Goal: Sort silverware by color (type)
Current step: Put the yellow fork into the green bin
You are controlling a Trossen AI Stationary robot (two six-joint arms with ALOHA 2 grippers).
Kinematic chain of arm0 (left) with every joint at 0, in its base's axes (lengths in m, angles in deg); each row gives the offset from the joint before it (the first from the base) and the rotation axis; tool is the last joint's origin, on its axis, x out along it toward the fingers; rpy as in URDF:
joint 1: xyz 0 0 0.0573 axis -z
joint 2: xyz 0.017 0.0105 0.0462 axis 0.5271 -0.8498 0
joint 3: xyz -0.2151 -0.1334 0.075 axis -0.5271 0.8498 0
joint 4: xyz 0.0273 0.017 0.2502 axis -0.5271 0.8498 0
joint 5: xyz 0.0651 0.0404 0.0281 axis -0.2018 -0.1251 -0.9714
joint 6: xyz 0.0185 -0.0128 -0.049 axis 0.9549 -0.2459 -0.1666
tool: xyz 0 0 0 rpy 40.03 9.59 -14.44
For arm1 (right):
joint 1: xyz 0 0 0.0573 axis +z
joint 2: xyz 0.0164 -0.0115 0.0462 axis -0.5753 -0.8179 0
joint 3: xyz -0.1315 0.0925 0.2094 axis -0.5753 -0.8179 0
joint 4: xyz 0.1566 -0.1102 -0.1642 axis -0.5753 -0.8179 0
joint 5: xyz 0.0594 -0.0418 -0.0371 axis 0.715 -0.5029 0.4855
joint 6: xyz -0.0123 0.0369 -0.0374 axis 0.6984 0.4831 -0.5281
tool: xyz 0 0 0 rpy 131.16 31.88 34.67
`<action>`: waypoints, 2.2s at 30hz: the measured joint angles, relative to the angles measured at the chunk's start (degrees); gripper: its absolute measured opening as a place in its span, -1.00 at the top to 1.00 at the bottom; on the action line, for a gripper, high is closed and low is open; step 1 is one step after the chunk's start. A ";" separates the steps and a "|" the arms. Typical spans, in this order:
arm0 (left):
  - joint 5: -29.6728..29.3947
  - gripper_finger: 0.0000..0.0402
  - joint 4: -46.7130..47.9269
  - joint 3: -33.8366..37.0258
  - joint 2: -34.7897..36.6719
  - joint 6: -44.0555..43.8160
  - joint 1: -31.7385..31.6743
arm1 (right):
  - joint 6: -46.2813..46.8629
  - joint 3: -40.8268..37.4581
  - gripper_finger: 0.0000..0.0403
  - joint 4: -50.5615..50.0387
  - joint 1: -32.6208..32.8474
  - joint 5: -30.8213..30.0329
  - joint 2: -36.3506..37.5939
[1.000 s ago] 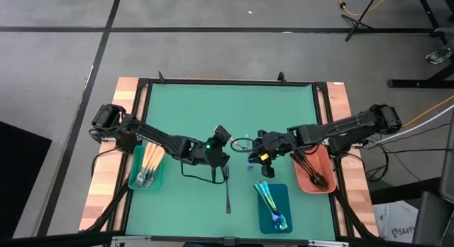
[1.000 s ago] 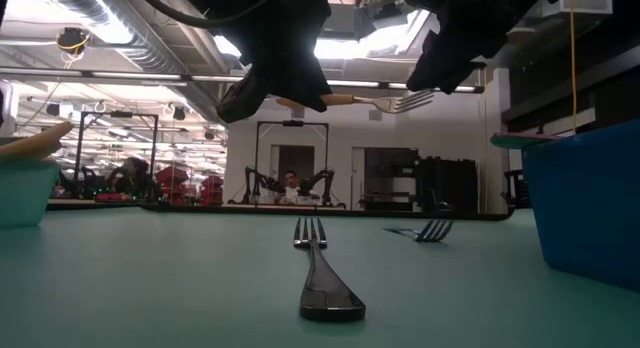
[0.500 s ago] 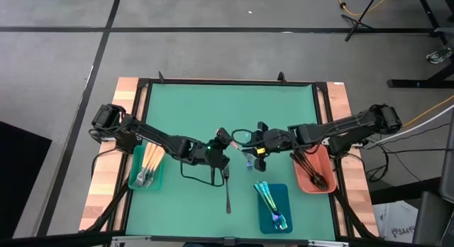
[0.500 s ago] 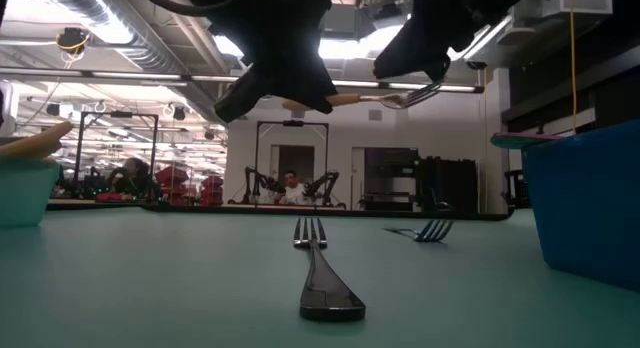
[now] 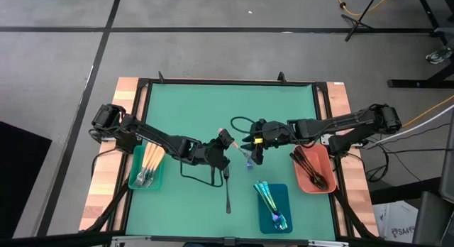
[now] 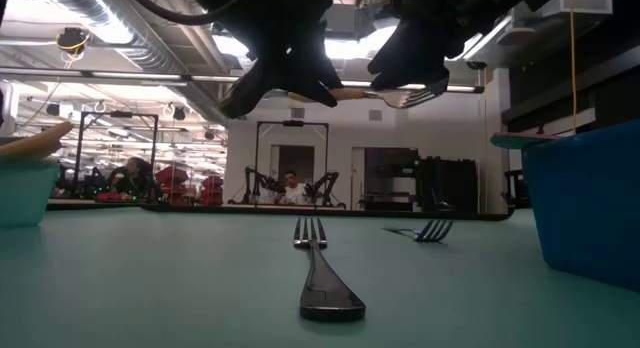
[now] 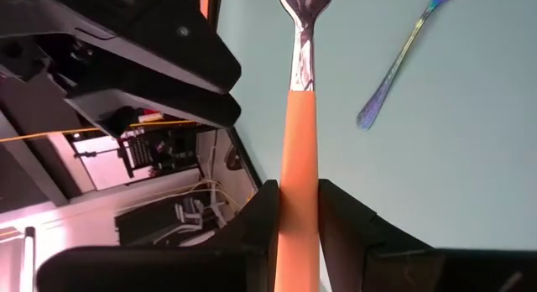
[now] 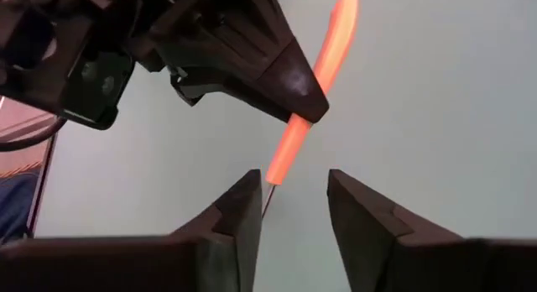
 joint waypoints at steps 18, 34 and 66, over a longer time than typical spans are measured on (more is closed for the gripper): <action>-0.45 0.72 -7.51 0.00 0.00 6.57 -0.23 | 0.04 0.00 0.32 -0.16 0.13 2.94 -0.37; -0.22 0.70 -9.52 0.00 0.00 9.04 -0.42 | -0.18 -0.02 0.58 0.10 0.13 2.99 -2.78; -9.96 0.63 -9.29 0.02 -0.07 9.09 2.10 | 1.34 0.13 1.00 0.48 0.12 -0.77 -2.75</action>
